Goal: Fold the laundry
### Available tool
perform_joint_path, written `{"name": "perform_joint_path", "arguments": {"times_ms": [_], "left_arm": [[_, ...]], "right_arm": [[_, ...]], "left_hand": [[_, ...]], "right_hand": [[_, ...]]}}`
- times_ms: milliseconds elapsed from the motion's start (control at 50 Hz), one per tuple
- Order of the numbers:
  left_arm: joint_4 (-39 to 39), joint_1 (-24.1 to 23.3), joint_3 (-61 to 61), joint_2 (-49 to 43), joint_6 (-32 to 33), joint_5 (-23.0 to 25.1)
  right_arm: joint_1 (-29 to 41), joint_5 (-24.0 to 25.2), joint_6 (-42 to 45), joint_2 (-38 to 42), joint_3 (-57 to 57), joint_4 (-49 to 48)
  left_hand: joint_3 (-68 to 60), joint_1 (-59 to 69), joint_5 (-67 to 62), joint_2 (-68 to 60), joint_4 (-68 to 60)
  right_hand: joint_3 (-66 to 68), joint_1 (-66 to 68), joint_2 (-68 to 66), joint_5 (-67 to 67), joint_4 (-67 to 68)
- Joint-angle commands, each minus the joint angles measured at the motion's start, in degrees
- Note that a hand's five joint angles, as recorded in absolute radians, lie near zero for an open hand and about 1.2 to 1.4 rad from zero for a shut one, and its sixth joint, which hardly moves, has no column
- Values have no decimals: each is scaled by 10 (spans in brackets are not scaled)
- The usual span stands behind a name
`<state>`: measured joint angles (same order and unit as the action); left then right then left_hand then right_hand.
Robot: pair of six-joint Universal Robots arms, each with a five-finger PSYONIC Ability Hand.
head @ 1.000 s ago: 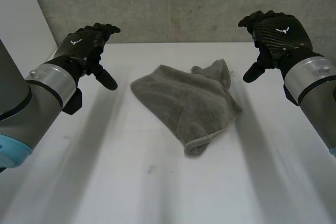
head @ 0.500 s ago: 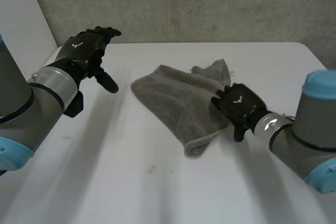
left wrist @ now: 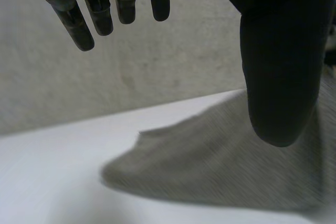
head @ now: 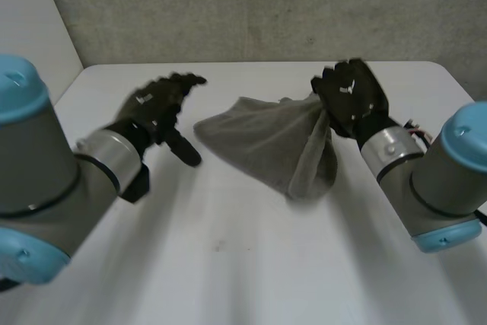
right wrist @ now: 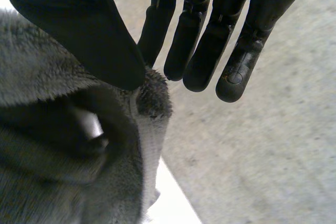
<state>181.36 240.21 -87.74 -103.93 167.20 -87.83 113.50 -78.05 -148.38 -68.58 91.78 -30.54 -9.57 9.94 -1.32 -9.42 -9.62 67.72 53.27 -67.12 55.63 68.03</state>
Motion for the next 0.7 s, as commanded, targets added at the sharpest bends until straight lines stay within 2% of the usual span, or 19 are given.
{"name": "perform_joint_path", "arguments": {"times_ms": [20,40,80,160,300,380,420,700], "left_arm": [[-1,-52,-17,-50,-164,-12],[-1,-67,-14,-68,-194,-13],[0,-78,-11,-86,-214,-12],[0,-96,9,-138,-245,-12],[0,-121,67,-200,-266,-14],[0,-125,101,-232,-275,-16],[0,-126,112,-240,-281,-16],[8,-164,227,-329,-320,-21]], "right_arm": [[63,-91,-8,-30,-71,147],[63,-91,-8,-30,-71,147],[74,-114,-10,-31,-85,187],[88,-129,-18,-34,-85,196],[104,-149,-52,-78,-73,201],[106,-158,-62,-92,-69,202],[110,-159,-63,-96,-68,202],[126,-158,-67,-121,-64,201]], "left_hand": [[-18,14,-1,-20,-18],[-18,14,-1,-20,-18],[-18,14,-1,-20,-18],[-20,16,-2,-21,-19],[-91,87,-73,-92,-90],[-231,228,-214,-233,-231],[-252,248,-234,-253,-251],[-262,258,-245,-264,-262]], "right_hand": [[123,267,-129,144,120],[123,267,-129,144,120],[123,267,-129,144,120],[123,267,-129,144,120],[123,267,-129,144,120],[123,267,-129,144,120],[123,267,-129,144,120],[123,267,-129,144,120]]}}
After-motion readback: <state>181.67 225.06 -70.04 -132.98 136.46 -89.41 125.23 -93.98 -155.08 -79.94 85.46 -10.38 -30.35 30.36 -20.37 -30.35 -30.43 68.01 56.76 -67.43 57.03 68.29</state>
